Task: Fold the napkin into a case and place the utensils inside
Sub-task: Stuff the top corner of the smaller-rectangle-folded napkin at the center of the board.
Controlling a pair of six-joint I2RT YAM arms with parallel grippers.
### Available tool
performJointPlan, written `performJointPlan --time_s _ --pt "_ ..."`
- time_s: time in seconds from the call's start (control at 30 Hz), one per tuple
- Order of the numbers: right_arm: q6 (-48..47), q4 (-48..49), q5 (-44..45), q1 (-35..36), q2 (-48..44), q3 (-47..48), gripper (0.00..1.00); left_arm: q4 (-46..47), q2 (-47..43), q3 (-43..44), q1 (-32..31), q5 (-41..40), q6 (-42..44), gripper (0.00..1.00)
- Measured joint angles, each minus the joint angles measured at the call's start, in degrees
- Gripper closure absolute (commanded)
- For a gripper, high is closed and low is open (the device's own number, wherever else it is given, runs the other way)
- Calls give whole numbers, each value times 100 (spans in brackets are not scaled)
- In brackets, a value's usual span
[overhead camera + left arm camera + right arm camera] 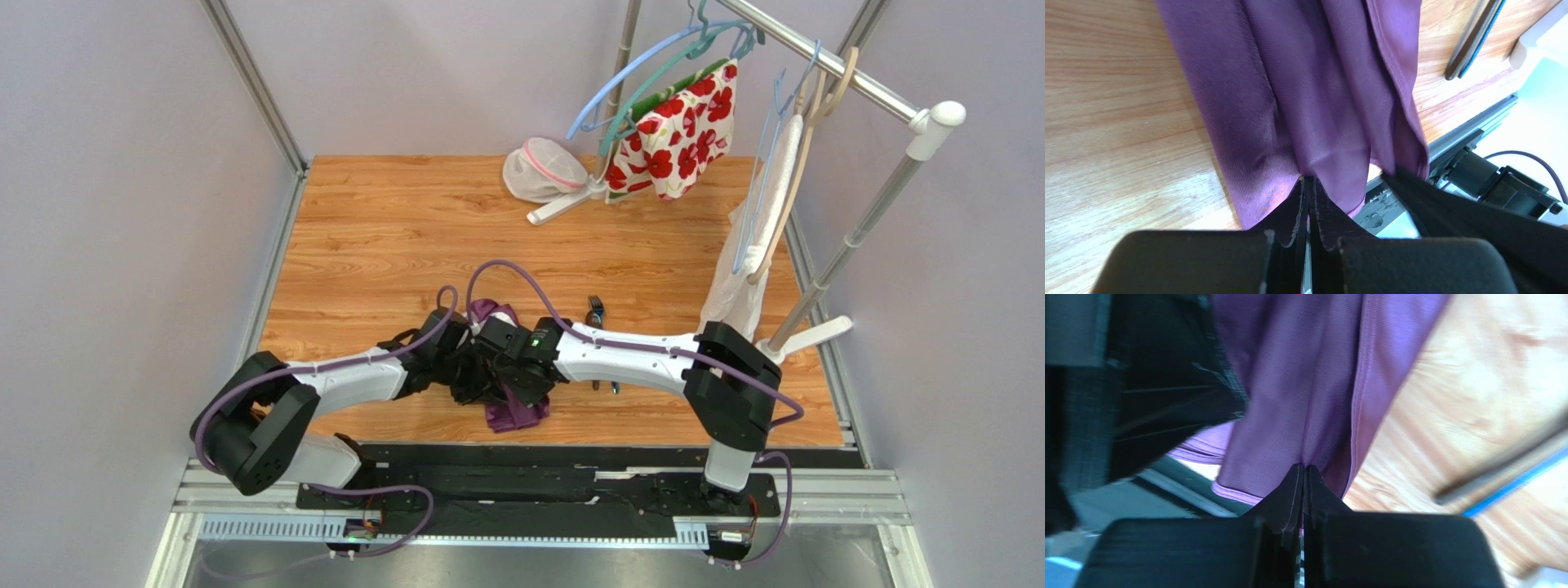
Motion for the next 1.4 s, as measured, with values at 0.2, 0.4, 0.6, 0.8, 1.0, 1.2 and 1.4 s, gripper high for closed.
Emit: performJointPlan --time_s 0.2,0.4,0.6,0.8,1.0,1.2,1.4 --pt "313 321 -472 39 208 -4 100 -44 -118 -214 28 -94 -31 98" --pt "372 833 -634 72 225 -55 100 -723 -1233 -282 46 -330 -22 92" --pt "374 955 -710 48 216 -98 100 -1360 -1742 -313 264 -542 39 84" --pt "374 1008 -789 24 216 -98 100 -1867 -1504 -323 293 -743 227 79" --pt "378 1032 -894 2 216 -101 100 -1956 -1478 -352 293 -772 402 82" --pt "448 1102 -1154 -22 216 -101 100 -1139 -828 -470 280 -221 306 88" --pt "625 1204 -1272 -42 219 -166 98 -472 -435 -490 181 120 140 89"
